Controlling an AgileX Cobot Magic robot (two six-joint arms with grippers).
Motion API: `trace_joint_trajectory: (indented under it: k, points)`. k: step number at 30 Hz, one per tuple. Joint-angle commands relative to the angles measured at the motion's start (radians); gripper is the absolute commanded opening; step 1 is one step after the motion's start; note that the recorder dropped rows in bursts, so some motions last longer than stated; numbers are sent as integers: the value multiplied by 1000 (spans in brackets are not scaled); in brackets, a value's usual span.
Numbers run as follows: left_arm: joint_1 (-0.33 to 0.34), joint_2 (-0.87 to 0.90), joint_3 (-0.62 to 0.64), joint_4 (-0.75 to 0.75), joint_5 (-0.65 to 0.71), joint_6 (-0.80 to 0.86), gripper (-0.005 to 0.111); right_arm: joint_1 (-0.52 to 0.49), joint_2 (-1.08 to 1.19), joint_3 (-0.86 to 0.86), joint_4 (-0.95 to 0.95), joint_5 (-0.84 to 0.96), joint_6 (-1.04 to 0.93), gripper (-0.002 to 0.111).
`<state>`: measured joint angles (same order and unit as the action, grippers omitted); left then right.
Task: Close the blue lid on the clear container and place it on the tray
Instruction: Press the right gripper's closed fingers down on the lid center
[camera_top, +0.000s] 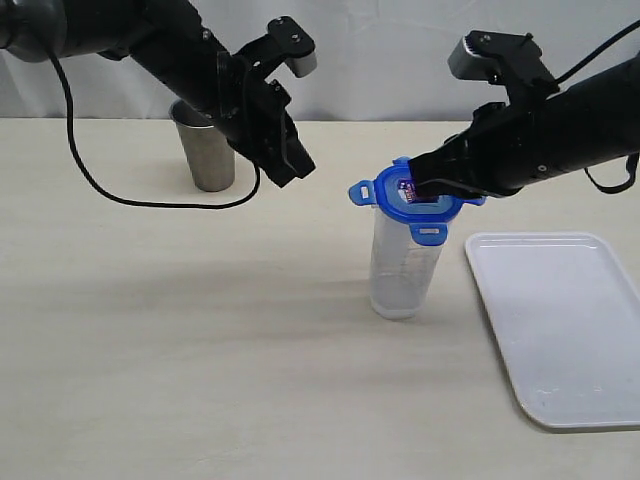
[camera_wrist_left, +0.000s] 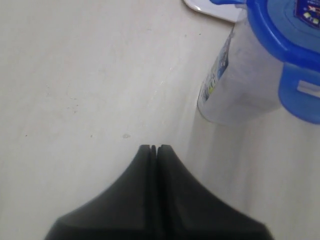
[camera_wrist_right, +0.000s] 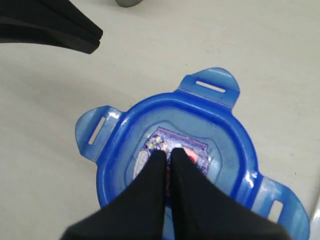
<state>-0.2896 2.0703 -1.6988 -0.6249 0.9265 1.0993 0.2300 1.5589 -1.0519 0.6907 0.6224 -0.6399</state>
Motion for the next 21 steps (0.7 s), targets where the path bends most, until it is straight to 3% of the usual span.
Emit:
trace_joint_trajectory:
  k: [1,9,15,17,21]
  points:
    - [1,-7,0,-6,10,3,0,5,1,5,-26,28,5,4]
    - [5,-7,0,-8,10,5,0,5,-48,-18,-26,32,8,4]
    - [48,-7,0,-59,27,15,0,5,12,-16,-29,52,5,4]
    - [67,-12,16,-109,24,47,0,5,14,-16,-29,52,3,4]
    - [128,-60,147,-363,-31,272,0,5,-10,-18,-29,43,-7,4]
